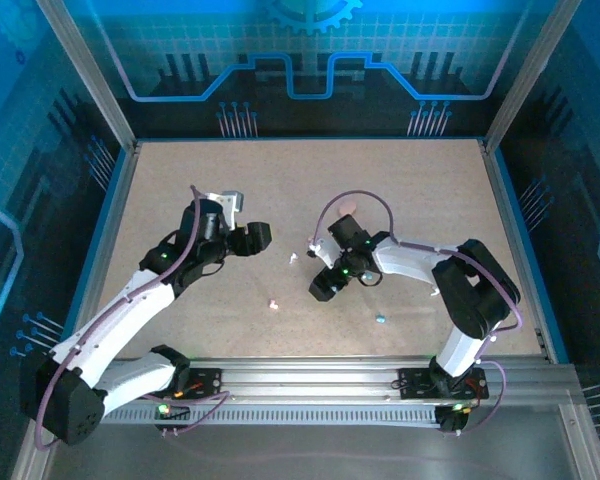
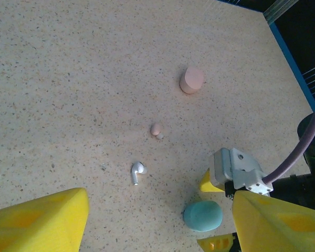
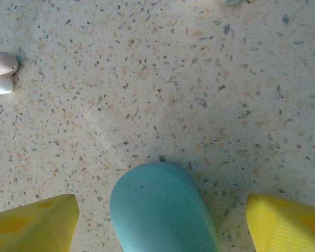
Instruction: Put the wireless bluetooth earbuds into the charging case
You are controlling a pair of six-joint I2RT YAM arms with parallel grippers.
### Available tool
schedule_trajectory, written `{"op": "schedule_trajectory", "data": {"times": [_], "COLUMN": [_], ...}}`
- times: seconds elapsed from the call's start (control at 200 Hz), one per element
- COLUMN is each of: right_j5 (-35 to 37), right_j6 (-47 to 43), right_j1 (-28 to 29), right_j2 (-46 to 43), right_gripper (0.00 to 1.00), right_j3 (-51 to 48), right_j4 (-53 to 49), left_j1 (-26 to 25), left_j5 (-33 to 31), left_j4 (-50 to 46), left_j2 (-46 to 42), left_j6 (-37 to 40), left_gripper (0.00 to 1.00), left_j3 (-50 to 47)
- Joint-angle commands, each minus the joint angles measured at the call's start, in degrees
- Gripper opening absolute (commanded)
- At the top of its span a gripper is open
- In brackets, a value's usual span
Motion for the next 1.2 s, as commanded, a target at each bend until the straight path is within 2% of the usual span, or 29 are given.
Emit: {"op": "schedule_trajectory", "data": {"times": [0.0,0.235,0.49,0.61,0.725,0.865,1.041,1.196], "right_j5": [-1.3,2.08,7.16,10.24,13.16,17.97,16.08,15.91], "right_j6": [-1.09,0.97,1.78,2.46,4.27,0.67,-2.58,-3.07], "right_j1": [1.46,3.96,6.22,7.6,9.79,12.25,11.7,11.71], "right_j2": [-0.25,-3.42,-6.09,-7.88,-9.98,-10.48,-8.6,-9.64], "right_gripper": [0.83,0.78,0.67,0.6,0.57,0.55,0.51,0.42], "right_j3": [-1.56,-7.18,-11.41,-14.87,-21.14,-24.6,-24.2,-25.08], "right_j4": [2.39,6.86,10.66,14.54,20.06,29.17,31.55,32.78], "left_j1": [0.7,0.8,0.83,0.84,0.92,1.02,1.05,1.0], "left_j5": [0.9,0.65,0.63,0.56,0.54,0.55,1.34,2.48], "left_j4": [1.36,1.08,0.73,0.73,0.73,1.37,0.72,1.08], "left_j2": [-0.95,-0.86,-0.42,-0.35,-0.2,0.73,0.85,0.72], "left_j6": [-0.31,0.11,0.11,-0.01,-0.09,-0.01,-0.04,-0.33], "left_gripper": [0.73,0.73,0.73,0.73,0.73,0.73,0.73,0.73], "left_j3": [-0.92,-0.74,-0.3,-0.39,-0.39,-0.35,0.22,-0.34]}}
